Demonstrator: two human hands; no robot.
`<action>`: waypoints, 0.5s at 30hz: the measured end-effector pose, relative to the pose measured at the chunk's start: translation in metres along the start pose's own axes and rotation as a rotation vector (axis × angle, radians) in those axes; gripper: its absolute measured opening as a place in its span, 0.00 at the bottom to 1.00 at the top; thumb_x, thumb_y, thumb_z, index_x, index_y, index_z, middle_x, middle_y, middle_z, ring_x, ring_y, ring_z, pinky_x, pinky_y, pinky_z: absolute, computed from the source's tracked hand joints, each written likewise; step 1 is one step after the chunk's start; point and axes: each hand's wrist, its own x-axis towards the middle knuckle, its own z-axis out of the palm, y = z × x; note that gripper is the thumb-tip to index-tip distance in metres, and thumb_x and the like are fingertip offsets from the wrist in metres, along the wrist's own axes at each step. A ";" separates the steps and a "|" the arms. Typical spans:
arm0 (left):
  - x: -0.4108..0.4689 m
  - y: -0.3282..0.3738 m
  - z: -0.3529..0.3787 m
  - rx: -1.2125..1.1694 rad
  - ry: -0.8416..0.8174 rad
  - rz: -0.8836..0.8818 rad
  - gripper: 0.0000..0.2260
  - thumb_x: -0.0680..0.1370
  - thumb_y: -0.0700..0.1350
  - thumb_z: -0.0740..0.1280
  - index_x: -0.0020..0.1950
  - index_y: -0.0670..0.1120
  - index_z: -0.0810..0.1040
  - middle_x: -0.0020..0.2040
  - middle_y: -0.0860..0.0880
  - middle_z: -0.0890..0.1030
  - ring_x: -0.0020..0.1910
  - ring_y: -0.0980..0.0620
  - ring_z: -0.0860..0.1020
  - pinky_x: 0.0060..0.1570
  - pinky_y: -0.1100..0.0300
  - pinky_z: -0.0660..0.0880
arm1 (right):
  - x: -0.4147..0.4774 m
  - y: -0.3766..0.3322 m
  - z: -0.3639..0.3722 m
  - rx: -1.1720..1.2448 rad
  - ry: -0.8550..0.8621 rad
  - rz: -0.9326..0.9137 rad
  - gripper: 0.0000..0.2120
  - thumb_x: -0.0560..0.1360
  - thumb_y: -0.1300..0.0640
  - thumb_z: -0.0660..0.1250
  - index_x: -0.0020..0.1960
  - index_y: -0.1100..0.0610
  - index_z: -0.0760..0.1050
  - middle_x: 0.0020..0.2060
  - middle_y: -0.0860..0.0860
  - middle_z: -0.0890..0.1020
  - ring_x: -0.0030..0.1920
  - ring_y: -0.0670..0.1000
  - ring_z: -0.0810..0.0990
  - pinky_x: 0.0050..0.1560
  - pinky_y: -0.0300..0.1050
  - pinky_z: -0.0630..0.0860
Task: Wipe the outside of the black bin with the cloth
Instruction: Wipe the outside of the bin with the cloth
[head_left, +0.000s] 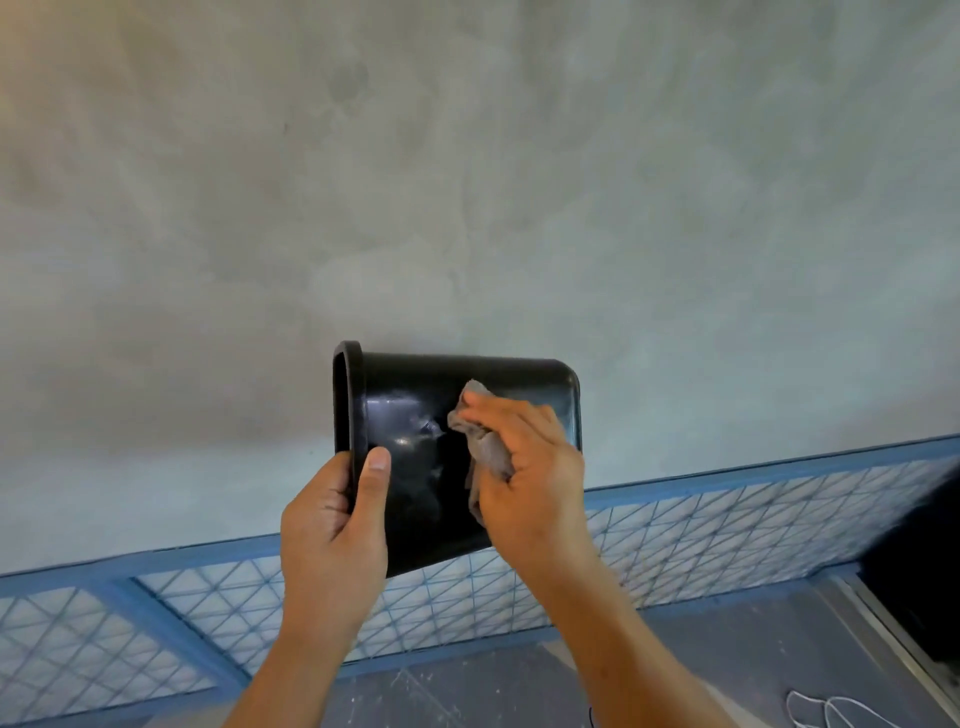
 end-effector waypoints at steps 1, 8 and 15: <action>0.001 -0.002 -0.003 -0.009 0.000 -0.011 0.25 0.83 0.63 0.62 0.42 0.43 0.79 0.35 0.38 0.78 0.36 0.39 0.76 0.34 0.45 0.74 | -0.001 0.001 -0.004 0.015 0.020 0.019 0.19 0.75 0.69 0.70 0.60 0.51 0.84 0.59 0.39 0.83 0.57 0.49 0.81 0.57 0.40 0.80; -0.004 0.003 -0.005 0.002 -0.061 0.022 0.24 0.80 0.61 0.61 0.38 0.41 0.75 0.28 0.45 0.71 0.27 0.53 0.68 0.26 0.65 0.65 | 0.028 0.005 -0.016 -0.015 0.186 0.194 0.14 0.78 0.67 0.68 0.54 0.51 0.85 0.51 0.33 0.81 0.57 0.48 0.81 0.61 0.44 0.78; -0.007 -0.002 -0.022 0.031 -0.034 0.057 0.24 0.81 0.62 0.61 0.38 0.42 0.75 0.28 0.44 0.73 0.28 0.46 0.71 0.25 0.59 0.66 | 0.017 -0.007 -0.019 0.049 0.125 0.262 0.16 0.78 0.66 0.68 0.51 0.45 0.84 0.50 0.41 0.85 0.52 0.47 0.84 0.54 0.39 0.80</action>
